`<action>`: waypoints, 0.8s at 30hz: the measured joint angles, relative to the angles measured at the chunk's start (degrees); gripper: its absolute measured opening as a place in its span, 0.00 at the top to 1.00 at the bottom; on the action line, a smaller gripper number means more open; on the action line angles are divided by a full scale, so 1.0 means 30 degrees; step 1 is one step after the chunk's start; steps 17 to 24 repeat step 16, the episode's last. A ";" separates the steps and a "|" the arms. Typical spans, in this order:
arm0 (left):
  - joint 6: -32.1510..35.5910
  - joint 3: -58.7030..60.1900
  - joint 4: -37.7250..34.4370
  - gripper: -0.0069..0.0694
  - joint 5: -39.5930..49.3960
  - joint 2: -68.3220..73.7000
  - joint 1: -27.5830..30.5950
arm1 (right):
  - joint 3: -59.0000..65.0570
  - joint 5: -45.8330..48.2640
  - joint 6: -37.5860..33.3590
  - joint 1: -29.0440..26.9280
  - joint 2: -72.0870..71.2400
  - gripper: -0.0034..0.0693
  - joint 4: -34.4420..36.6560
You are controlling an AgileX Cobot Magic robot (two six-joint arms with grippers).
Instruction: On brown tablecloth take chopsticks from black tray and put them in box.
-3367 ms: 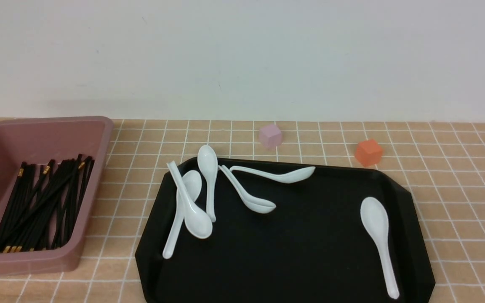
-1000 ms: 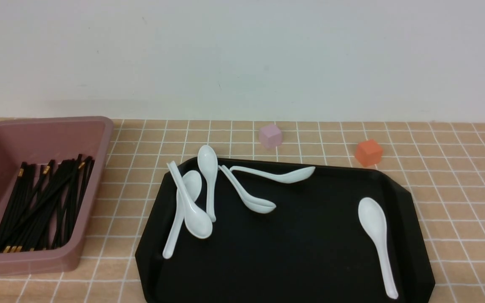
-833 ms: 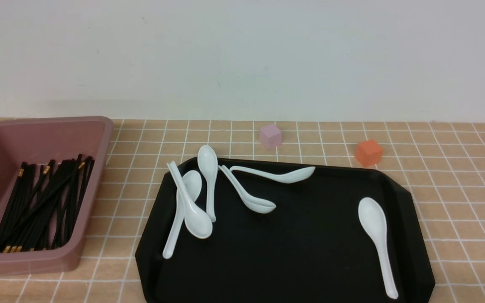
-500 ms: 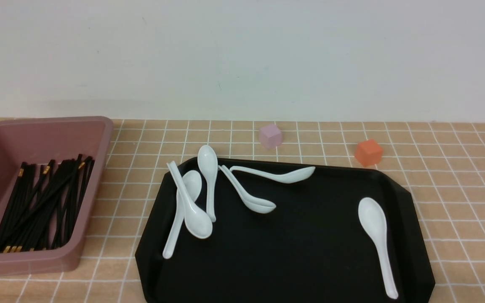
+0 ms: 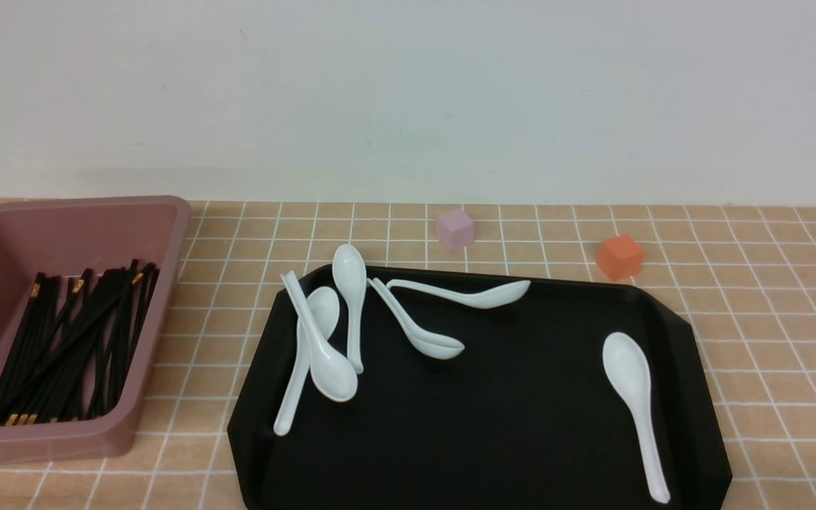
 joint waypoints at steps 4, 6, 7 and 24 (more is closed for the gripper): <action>0.0000 0.0000 0.0000 0.60 0.0000 0.0000 0.0000 | 0.0000 0.0000 0.0000 0.0000 0.0000 0.80 0.0000; 0.0000 0.0000 0.0000 0.60 0.0000 0.0000 0.0000 | 0.0000 0.0000 0.0000 0.0000 0.0000 0.79 0.0000; 0.0000 0.0000 0.0000 0.60 0.0000 0.0000 0.0000 | 0.0000 0.0015 0.0000 0.0000 0.0000 0.79 0.0000; 0.0000 0.0000 0.0000 0.60 0.0000 0.0000 0.0000 | 0.0000 0.0015 0.0000 0.0000 0.0000 0.78 0.0000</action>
